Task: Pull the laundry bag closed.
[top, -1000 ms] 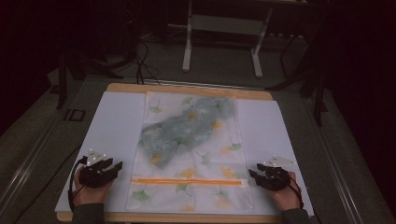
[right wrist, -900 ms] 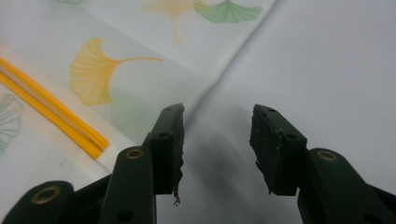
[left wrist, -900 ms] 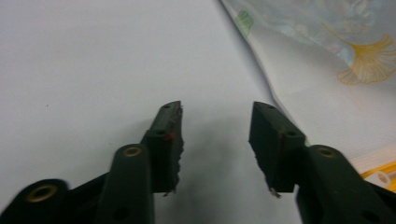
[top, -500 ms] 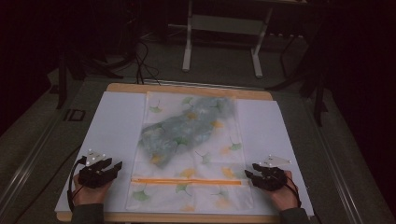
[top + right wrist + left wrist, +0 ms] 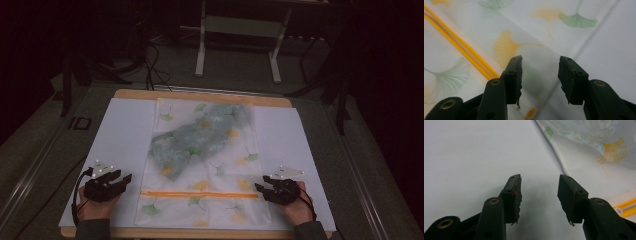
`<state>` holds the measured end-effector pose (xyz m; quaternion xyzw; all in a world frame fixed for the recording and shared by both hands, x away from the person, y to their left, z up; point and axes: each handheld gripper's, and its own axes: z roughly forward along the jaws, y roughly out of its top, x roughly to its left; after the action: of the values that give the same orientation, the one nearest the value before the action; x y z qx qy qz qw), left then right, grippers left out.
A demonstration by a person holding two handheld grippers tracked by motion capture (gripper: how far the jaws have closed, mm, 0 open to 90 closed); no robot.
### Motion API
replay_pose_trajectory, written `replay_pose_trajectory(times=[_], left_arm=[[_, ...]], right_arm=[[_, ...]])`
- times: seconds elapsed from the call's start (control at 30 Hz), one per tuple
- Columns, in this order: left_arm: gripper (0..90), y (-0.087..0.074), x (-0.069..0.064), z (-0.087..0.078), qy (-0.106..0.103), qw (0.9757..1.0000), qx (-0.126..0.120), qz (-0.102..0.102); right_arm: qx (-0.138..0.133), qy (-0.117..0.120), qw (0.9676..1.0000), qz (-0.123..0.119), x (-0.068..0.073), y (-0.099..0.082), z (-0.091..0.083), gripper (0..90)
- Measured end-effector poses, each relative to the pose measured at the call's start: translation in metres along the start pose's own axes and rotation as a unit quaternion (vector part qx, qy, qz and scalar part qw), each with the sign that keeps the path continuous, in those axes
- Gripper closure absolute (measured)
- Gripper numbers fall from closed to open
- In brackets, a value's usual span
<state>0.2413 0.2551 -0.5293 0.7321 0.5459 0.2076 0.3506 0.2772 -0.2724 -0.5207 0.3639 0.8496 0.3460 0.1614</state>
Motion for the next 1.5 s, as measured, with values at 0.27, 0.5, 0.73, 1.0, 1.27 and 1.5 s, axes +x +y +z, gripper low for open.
replay_pose_trajectory(times=[0.27,0.5,0.73,1.0,1.27,1.5], left_arm=[[54.4,0.000,0.001,-0.001,-0.012,0.9999,-0.004,-0.002],[54.2,0.000,-0.001,-0.001,-0.013,0.9999,-0.005,0.002],[54.3,0.000,-0.001,-0.001,-0.014,0.9999,-0.003,0.006],[54.3,0.000,-0.001,-0.002,-0.015,0.9999,-0.005,0.005],[55.5,0.000,-0.001,-0.003,-0.016,0.9998,-0.006,0.007],[54.3,0.000,0.000,-0.004,-0.015,0.9998,-0.007,0.007]], right_arm=[[-0.001,0.020,0.9996,-0.021,0.015,0.009,0.006,53.9],[0.007,0.029,0.9989,-0.037,0.024,0.013,0.013,54.0],[0.008,0.044,0.9976,-0.054,0.033,0.021,0.018,54.1],[0.003,0.071,0.9947,-0.074,0.045,0.038,0.024,54.2],[-0.003,0.093,0.9913,-0.094,0.056,0.058,0.027,54.2],[0.003,0.101,0.9887,-0.111,0.065,0.070,0.033,54.1]])
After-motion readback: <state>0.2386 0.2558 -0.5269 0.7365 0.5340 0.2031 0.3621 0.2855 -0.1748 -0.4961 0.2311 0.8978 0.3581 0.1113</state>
